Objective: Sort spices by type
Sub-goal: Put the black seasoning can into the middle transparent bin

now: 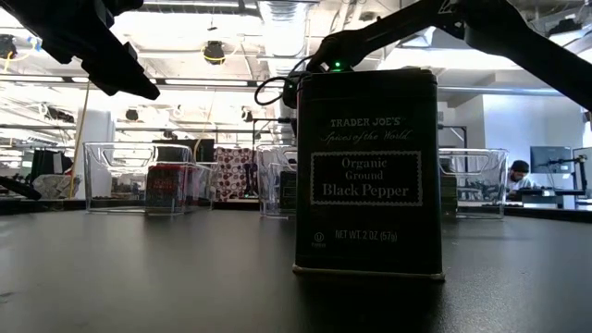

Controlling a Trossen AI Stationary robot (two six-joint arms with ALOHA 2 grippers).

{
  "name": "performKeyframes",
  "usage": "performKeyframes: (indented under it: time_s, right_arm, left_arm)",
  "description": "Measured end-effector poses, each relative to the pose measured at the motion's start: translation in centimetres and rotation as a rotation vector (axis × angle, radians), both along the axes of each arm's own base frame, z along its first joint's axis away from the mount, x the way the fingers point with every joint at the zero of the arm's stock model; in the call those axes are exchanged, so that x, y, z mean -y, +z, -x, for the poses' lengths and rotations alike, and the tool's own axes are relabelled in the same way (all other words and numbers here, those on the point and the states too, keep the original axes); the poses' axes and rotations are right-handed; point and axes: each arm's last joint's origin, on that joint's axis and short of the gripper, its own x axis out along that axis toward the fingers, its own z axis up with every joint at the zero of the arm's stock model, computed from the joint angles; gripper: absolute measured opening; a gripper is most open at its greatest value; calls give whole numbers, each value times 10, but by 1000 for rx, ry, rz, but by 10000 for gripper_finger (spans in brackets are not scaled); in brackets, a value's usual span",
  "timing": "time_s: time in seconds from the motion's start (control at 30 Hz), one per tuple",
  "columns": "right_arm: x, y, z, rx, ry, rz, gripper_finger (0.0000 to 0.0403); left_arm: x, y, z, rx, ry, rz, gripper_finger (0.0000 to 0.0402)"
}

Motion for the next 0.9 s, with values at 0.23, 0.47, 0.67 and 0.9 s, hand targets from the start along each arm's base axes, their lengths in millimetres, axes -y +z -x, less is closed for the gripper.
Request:
performKeyframes:
  time_s: [0.23,0.47,0.67,0.9]
  right_arm:
    - [0,0,0,-1,0,0,186]
    - [0,0,0,0,0,0,214]
    - [0,0,0,0,0,0,246]
    - [-1,1,1,-9,-1,-5,250]
  left_arm:
    - [0,0,0,0,0,0,194]
    - [0,0,0,0,0,0,194]
    - [0,0,0,0,0,0,194]
    - [0,0,0,0,-1,-2,194]
